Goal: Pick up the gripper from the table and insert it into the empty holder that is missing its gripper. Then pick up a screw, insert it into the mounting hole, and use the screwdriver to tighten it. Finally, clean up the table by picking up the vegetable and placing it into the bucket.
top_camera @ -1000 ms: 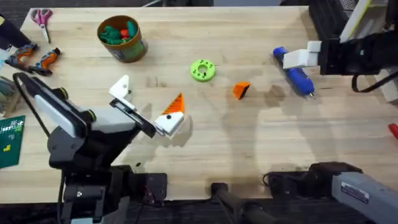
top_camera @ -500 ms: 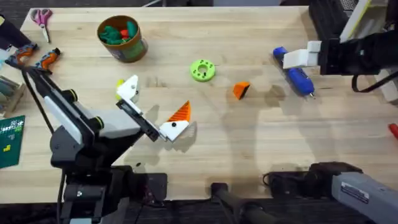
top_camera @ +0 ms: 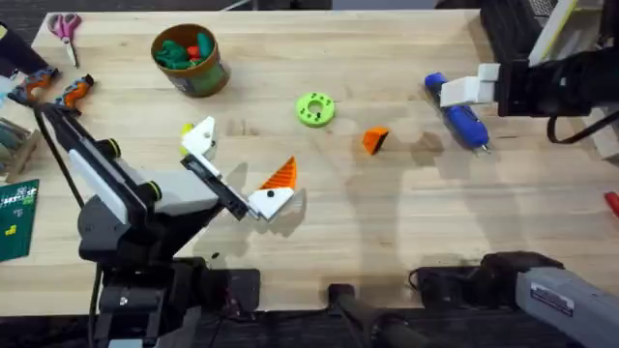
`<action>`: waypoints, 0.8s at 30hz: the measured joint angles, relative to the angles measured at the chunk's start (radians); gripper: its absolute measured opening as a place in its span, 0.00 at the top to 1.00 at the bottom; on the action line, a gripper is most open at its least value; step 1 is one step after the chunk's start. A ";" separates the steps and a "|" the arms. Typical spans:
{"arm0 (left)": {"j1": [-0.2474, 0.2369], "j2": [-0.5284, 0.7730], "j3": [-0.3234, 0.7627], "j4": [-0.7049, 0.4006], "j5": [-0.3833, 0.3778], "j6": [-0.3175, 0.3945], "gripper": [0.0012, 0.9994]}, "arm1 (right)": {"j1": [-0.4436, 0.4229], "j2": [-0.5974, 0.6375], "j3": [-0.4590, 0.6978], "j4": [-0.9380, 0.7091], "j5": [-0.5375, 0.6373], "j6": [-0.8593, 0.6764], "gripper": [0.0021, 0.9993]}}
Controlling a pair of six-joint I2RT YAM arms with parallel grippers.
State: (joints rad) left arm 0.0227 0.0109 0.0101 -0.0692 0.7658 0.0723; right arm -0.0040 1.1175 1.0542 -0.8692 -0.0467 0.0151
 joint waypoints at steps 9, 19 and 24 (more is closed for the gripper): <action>0.000 0.000 0.000 0.000 -0.003 -0.088 0.01 | 0.000 0.000 0.000 0.001 0.000 0.000 0.01; 0.000 0.000 0.000 0.000 -0.003 -0.111 0.01 | 0.049 0.008 0.001 -0.005 -0.030 -0.040 0.01; 0.000 0.000 0.000 0.000 -0.003 -0.111 0.01 | 0.195 0.075 0.027 -0.020 -0.034 -0.071 0.01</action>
State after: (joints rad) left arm 0.0227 0.0109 0.0101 -0.0689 0.7624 -0.0391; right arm 0.1913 1.1930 1.0808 -0.8892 -0.0805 -0.0559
